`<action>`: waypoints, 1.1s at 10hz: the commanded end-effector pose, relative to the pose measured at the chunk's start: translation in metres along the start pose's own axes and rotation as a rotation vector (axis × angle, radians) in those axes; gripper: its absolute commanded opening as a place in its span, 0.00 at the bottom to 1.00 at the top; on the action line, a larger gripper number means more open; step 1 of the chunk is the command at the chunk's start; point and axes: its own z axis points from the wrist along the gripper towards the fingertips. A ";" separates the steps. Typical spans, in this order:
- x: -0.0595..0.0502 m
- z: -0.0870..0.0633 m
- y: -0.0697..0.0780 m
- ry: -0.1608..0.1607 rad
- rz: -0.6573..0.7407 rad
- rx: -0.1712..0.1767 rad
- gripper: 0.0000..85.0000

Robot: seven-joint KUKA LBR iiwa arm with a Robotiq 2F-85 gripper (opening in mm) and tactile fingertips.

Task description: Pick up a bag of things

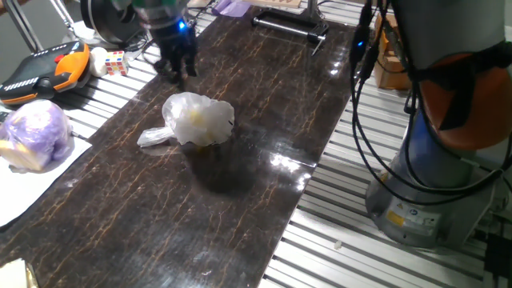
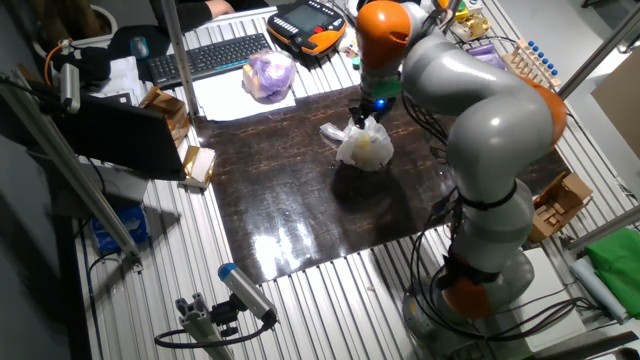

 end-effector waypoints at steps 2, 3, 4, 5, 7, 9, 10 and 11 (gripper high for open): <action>-0.013 0.017 0.012 -0.017 0.011 0.017 0.88; -0.016 0.026 0.019 -0.034 0.015 0.047 0.91; -0.019 0.036 0.023 -0.045 0.013 0.066 0.93; -0.023 0.045 0.022 -0.063 0.002 0.070 0.93; -0.031 0.063 0.022 -0.084 -0.008 0.072 0.96; -0.035 0.077 0.023 -0.095 -0.010 0.073 0.96; -0.035 0.080 0.020 -0.099 -0.013 0.073 0.97; -0.034 0.083 0.016 -0.101 -0.018 0.075 0.98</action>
